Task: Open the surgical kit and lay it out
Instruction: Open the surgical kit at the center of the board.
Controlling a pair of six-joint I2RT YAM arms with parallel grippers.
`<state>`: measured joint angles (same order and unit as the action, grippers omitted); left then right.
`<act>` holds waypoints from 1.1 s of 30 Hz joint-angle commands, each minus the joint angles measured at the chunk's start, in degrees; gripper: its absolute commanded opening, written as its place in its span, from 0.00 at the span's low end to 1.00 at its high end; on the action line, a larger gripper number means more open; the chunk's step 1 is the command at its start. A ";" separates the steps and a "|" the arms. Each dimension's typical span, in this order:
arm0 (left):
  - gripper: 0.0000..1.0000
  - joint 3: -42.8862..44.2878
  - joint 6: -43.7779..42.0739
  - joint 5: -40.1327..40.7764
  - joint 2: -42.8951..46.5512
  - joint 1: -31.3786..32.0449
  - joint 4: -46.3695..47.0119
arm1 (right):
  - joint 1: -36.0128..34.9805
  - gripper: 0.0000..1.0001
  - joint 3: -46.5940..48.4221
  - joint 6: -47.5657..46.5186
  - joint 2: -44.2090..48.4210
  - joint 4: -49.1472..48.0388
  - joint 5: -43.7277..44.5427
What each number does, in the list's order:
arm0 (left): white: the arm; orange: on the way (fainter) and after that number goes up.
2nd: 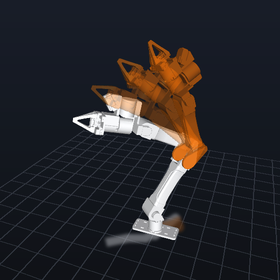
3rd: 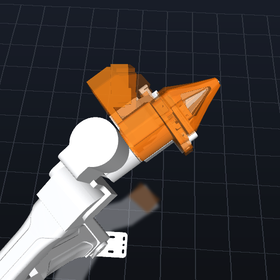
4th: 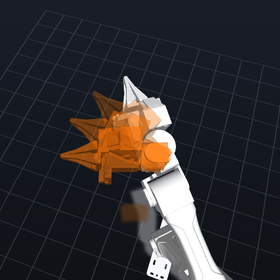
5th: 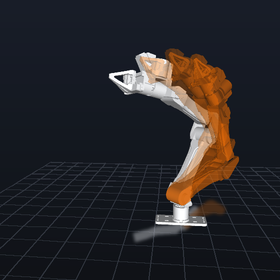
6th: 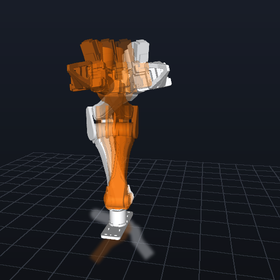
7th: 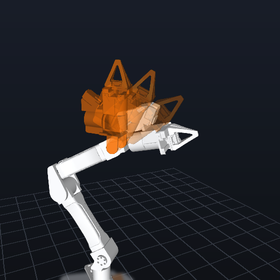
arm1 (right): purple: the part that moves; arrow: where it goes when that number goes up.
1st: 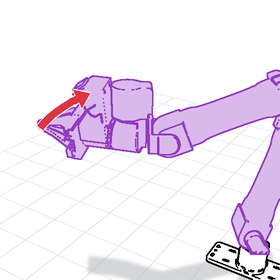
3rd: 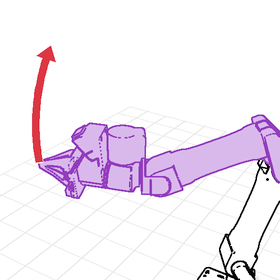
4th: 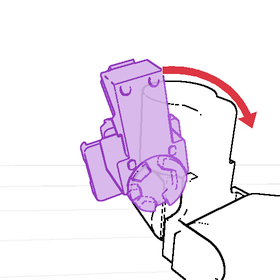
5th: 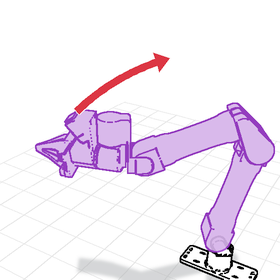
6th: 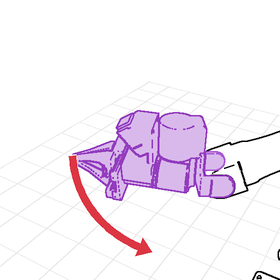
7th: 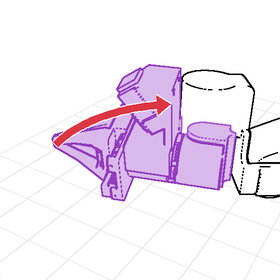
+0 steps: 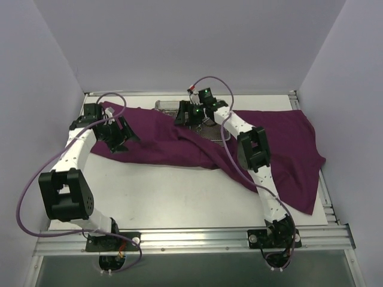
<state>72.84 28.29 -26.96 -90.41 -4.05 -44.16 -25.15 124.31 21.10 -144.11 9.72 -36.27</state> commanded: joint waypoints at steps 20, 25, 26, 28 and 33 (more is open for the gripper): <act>0.77 4.07 4.58 20.63 5.51 -4.46 -10.94 | -13.25 0.05 0.59 -1.32 10.76 0.48 1.56; 0.77 6.87 1.08 26.32 7.27 -8.60 -12.78 | -24.82 0.00 -7.74 -3.78 15.87 0.91 -3.62; 0.77 8.71 0.37 27.48 7.35 -8.69 -13.66 | -27.04 0.00 -8.55 -7.01 17.01 3.44 -5.02; 0.77 10.56 -1.74 30.54 7.35 -8.87 -14.45 | -31.35 0.00 -9.78 -10.43 17.55 6.96 -6.35; 0.79 13.56 -4.38 37.06 8.23 -8.87 -16.39 | -39.44 0.04 -22.50 -16.53 20.62 14.54 -12.50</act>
<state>83.46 27.07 3.66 -85.10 -12.80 -58.13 -63.00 109.14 9.69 -127.11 15.38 -41.36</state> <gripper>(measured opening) 0.780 0.040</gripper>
